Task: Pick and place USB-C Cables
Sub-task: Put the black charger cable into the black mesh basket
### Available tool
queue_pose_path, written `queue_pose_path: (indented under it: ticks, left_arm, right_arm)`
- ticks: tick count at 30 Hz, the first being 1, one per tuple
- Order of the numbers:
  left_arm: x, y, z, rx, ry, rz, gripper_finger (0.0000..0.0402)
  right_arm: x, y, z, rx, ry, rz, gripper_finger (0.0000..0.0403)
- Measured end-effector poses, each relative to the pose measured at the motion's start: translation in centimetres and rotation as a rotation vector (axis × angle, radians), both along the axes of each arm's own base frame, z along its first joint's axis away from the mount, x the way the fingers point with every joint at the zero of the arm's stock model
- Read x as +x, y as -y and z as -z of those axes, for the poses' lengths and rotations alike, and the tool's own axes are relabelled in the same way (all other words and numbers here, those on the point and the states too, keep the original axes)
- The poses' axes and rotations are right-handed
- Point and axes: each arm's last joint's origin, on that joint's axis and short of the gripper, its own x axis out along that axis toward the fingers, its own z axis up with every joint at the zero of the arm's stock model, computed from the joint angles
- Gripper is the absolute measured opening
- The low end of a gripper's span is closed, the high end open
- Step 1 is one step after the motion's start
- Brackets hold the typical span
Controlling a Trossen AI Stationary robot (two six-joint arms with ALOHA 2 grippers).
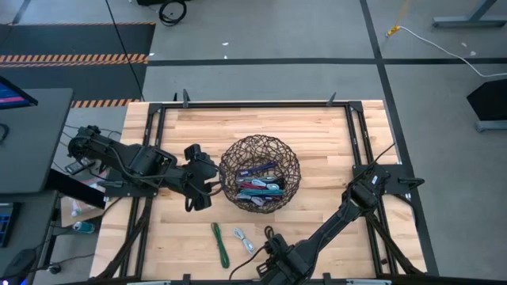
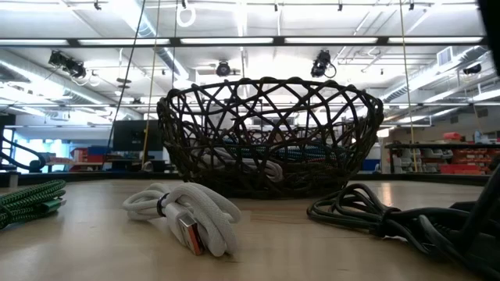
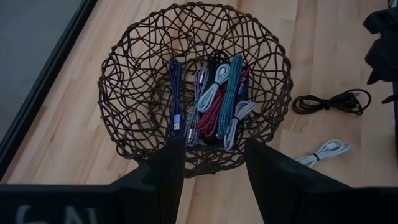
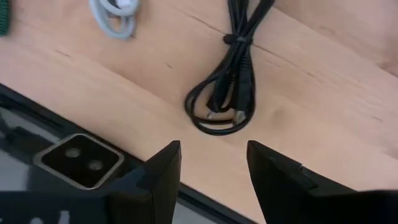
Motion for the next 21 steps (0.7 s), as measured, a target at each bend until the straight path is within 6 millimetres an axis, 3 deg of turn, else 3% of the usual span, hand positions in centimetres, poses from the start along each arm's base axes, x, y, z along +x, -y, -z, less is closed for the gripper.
queue_pose_path:
  ticks: [13, 21]
  left_arm:
    - [0.1, 0.0, 0.0, -0.007, 0.009, -0.004, 0.0172]
    - [0.0, 0.0, -0.1, -0.008, 0.009, -0.005, 0.0172]
  right_arm:
    - [0.9, 1.5, 1.5, -0.049, 0.005, -0.067, 0.019]
    - [1.2, 1.4, 2.7, 0.0, 0.025, -0.092, 0.019]
